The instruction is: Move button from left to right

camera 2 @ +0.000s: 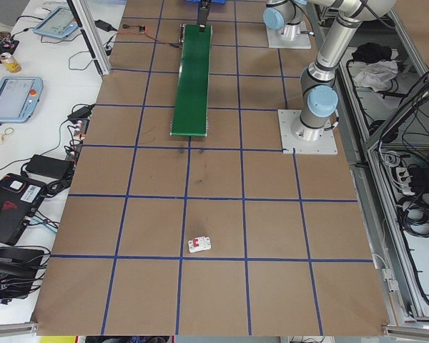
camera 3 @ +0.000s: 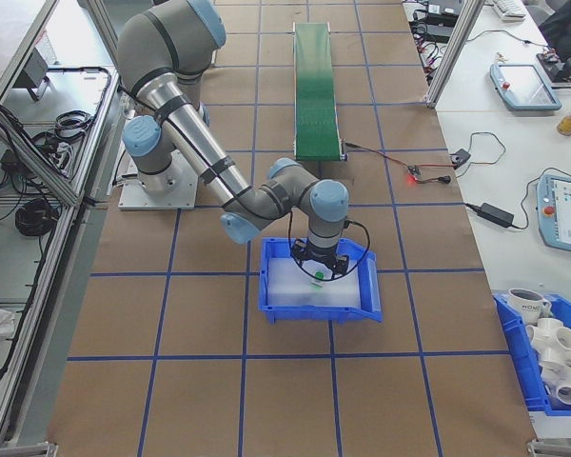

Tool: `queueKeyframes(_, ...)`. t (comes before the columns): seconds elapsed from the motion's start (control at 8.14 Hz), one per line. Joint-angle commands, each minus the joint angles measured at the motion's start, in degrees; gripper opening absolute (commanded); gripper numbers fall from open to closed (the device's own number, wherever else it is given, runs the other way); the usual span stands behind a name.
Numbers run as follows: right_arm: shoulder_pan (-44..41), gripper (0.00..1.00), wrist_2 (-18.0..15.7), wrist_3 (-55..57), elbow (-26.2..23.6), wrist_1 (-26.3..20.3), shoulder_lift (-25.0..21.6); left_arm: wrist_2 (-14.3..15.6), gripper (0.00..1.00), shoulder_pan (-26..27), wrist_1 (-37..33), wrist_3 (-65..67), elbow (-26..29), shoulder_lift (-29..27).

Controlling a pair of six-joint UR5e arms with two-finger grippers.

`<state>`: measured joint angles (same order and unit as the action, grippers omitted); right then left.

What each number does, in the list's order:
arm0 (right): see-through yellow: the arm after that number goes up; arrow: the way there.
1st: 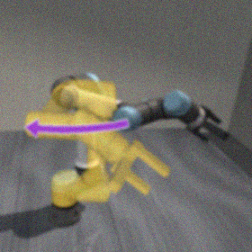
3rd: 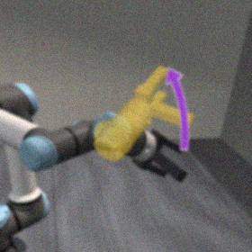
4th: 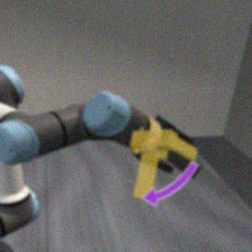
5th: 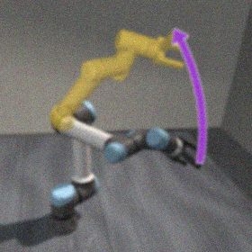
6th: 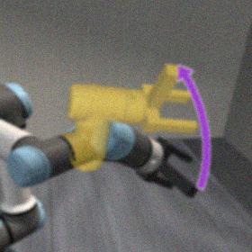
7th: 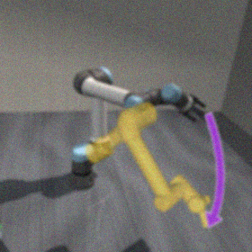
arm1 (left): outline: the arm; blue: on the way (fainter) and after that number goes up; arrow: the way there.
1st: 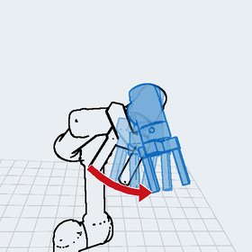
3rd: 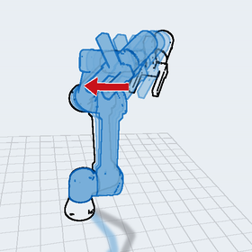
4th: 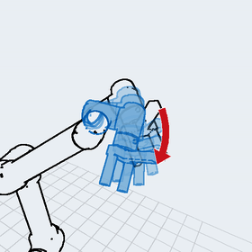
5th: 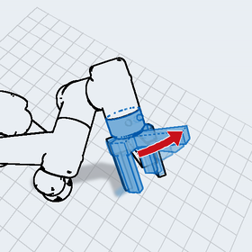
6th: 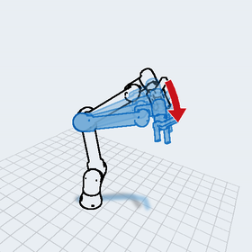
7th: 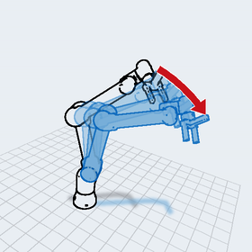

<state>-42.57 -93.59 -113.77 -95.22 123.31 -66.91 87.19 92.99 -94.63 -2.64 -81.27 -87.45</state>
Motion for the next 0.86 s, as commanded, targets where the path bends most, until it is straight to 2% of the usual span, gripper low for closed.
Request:
queueKeyframes(0.0, -2.9, 1.0, -0.6, 18.7, 0.2, -11.8, -10.7, -0.1, 1.0, 0.0, 0.1, 0.0, 0.0, 0.0)
queueKeyframes(0.25, -9.9, 1.0, -0.7, 41.1, 0.9, -21.9, -19.2, 0.0, 1.0, 0.0, 0.1, 0.0, 0.0, 0.0)
queueKeyframes(0.49, -19.9, 1.0, -0.7, 62.7, 1.4, -29.6, -24.6, -0.1, 1.0, 0.0, 0.1, 0.0, 0.0, -0.1)
queueKeyframes(0.74, -32.9, 1.0, -0.9, 81.4, 2.4, -32.4, -26.6, -0.1, 1.0, 0.0, 0.1, 0.0, 0.0, -0.1)
